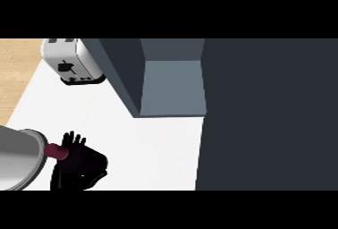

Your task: Pick up the wine, place it into the cabinet and close the cabinet

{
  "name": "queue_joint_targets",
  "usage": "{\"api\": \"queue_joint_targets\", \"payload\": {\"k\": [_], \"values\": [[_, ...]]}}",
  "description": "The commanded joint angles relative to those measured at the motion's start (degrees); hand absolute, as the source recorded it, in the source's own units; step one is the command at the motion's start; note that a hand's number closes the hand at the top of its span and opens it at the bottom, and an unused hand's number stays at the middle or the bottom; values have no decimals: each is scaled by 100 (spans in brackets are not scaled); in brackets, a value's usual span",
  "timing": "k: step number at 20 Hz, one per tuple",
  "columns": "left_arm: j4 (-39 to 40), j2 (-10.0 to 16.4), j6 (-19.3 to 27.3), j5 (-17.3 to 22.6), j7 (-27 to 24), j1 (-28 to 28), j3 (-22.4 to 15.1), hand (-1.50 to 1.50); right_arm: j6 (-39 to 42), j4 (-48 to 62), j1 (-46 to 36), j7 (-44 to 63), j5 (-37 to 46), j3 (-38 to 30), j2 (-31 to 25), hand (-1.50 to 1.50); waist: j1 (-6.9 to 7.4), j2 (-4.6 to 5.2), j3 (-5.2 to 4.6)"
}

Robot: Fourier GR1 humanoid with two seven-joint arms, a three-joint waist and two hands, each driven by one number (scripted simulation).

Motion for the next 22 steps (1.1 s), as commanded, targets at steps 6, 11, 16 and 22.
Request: {"api": "queue_joint_targets", "payload": {"k": [6, 11, 16, 22], "values": [[30, 69, 53, -130, -57, -198, -73, 150, 189, -1393, 352, 470, -647, -446, -258, -150, 12, 3, 6], [-506, -223, 543, -424, -299, 39, -299, 150, 72, -1280, 504, 284, -339, -190, -94, -150, 41, -5, 6], [-384, -35, 341, -451, -441, -228, -291, 150, -61, -1050, -68, 571, -159, -88, 88, -150, 70, 5, -1], [-711, 49, -379, -166, -477, -112, -396, 150, -47, -1228, 140, 592, -274, -142, 3, -150, 48, -5, 0]]}}
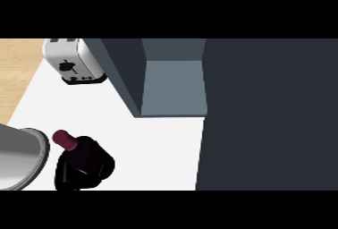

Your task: Pick up the wine, place it into the cabinet and close the cabinet

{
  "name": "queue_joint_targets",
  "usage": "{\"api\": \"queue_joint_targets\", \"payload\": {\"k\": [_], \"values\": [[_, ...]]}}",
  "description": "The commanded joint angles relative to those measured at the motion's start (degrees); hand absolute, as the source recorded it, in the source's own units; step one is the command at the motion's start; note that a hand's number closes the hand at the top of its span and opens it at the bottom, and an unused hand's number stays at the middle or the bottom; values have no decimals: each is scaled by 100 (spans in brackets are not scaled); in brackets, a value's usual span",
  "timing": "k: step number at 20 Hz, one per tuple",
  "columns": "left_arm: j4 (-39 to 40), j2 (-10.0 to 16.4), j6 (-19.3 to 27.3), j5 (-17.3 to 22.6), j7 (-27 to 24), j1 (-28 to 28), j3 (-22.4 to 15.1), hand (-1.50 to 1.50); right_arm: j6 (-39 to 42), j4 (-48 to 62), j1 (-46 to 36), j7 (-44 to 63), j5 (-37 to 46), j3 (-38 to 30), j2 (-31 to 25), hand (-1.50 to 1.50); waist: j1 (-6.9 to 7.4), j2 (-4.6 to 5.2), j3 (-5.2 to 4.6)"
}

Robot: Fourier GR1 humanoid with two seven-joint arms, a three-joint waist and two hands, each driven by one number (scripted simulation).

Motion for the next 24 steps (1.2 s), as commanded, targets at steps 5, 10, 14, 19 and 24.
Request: {"api": "queue_joint_targets", "payload": {"k": [5, 10, 14, 19, 24], "values": [[-1383, -142, -309, 154, 375, 513, -475, 150, 115, -1140, 266, 316, -492, -371, -156, -150, 33, -5, 8], [-2271, -251, 191, 128, 1070, 591, -1068, 150, -45, -1244, 67, 757, -363, -137, -84, -150, 37, -11, 5], [-3041, -257, 1343, 65, 1640, 320, -1758, 150, 40, -1137, 84, 563, -396, -300, -112, -150, 2, -12, 9], [-3357, -257, 2360, -138, 1965, 41, -2592, 150, 188, -1157, 138, 470, -682, -529, -163, -150, -32, -3, 9], [-3388, -258, 3355, 135, 2654, -1001, -2959, 150, 23, -972, -118, 698, -582, -431, -4, -150, -52, 16, 3]]}}
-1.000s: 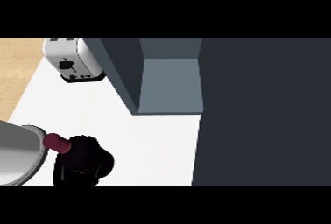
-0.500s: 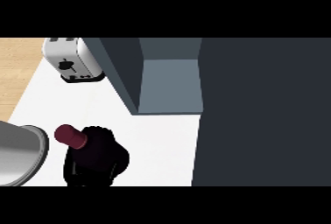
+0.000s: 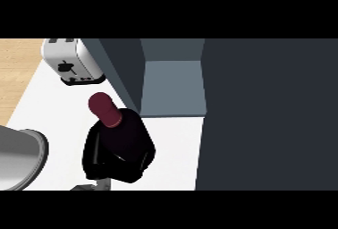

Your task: Pick up the wine, place it into the cabinet and close the cabinet

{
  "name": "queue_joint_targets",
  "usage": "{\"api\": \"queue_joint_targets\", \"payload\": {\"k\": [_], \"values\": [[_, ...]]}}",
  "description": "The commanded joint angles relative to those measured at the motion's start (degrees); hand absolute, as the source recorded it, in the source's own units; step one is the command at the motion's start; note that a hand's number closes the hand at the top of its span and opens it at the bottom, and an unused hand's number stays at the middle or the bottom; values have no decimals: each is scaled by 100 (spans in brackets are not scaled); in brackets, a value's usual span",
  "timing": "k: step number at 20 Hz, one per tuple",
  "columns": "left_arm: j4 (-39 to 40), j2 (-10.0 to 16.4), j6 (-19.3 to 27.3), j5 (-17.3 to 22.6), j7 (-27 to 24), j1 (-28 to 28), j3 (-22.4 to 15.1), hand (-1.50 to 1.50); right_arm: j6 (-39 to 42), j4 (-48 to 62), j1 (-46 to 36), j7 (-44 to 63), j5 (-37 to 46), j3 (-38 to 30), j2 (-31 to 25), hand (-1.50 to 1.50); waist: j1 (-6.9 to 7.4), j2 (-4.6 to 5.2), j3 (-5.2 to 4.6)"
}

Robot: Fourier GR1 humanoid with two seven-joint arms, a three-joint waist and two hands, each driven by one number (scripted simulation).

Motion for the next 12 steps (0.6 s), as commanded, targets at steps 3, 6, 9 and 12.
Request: {"api": "queue_joint_targets", "payload": {"k": [3, 6, 9, 12], "values": [[116, -3, 1342, 183, 551, -889, -630, 150, 100, -1336, 590, 390, -382, 25, -148, -150, -62, 3, 0], [278, -3, 1203, 101, 1033, -1332, -63, 150, 95, -1295, 706, 218, -429, -196, -139, -150, -24, 12, 1], [904, -3, 1836, 261, 1082, -2132, -212, 150, 285, -994, 601, -2, -748, -383, -141, -150, -64, 26, 4], [1311, -3, 2023, 284, 675, -2120, -598, 150, 295, -1141, 820, -55, -587, -215, -88, -150, -67, 19, 1]]}}
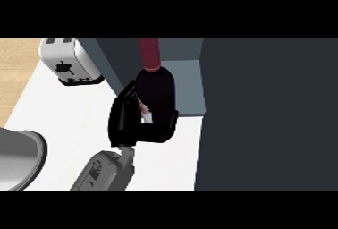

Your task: Pick up the wine, place it into the cabinet and close the cabinet

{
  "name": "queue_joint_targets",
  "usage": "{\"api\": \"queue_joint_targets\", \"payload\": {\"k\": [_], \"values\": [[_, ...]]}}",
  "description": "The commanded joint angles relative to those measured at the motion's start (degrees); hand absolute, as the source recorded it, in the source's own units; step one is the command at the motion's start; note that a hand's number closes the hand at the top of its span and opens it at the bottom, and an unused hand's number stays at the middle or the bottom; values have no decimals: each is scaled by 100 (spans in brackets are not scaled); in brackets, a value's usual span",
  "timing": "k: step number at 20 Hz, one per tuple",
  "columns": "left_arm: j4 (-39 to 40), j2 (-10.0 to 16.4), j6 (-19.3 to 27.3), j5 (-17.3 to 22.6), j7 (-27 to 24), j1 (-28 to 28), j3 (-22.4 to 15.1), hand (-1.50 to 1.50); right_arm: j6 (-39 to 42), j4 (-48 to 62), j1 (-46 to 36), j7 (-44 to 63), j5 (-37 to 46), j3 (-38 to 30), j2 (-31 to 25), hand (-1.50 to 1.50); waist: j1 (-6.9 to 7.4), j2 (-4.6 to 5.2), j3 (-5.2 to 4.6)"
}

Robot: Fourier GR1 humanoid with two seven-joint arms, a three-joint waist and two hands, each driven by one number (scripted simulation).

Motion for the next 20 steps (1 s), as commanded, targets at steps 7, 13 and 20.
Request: {"api": "queue_joint_targets", "payload": {"k": [7, 13, 20], "values": [[1562, -1, 286, 392, -688, -697, -48, 150, -59, -1289, 109, 743, -454, -62, -11, -150, -4, 15, -8], [2568, -1, 172, 1065, -1380, -983, -191, 150, 163, -887, 118, 529, -666, -296, -1, -150, -15, 28, -6], [3012, -1, 255, 1745, -1873, -1177, -446, 150, 135, -1359, 140, 909, -632, -169, 17, -150, -55, 19, -11]]}}
